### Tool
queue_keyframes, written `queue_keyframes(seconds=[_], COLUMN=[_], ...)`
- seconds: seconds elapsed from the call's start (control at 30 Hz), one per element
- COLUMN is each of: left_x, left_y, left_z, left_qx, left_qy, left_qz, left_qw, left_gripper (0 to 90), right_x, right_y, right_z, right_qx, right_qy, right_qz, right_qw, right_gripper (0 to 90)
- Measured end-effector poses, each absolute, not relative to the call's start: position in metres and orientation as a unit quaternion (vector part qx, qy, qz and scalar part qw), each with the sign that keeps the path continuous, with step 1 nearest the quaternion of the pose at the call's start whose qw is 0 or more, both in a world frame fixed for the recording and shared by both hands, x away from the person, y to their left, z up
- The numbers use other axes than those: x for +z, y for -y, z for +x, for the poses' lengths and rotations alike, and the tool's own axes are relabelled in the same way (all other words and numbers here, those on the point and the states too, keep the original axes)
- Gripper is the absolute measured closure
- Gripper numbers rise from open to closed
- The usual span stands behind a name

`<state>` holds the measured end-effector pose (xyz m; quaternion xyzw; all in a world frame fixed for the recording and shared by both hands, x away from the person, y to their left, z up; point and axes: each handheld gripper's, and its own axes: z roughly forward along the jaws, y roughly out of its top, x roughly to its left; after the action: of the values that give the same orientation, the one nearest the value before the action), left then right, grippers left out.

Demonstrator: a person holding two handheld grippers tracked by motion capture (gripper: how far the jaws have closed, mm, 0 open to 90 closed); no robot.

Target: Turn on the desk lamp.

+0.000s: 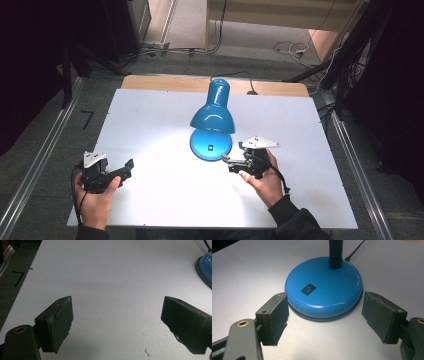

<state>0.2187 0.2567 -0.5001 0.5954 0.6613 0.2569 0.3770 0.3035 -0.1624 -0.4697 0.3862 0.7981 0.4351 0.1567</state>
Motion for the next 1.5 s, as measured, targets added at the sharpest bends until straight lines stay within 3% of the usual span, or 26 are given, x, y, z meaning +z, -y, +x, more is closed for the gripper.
queue_keyframes(seconds=[1.5], left_x=[-0.499], left_y=[-0.255], left_z=[0.218], left_qx=[0.257], left_qy=[-0.661], left_qz=[0.597], left_qw=[0.376], left_gripper=[11.7], right_x=[-0.477], right_y=[0.305], right_z=[0.267], right_qx=[0.395], right_qy=[-0.757], right_qz=[0.484], right_qw=[0.193], right_gripper=[15.6])
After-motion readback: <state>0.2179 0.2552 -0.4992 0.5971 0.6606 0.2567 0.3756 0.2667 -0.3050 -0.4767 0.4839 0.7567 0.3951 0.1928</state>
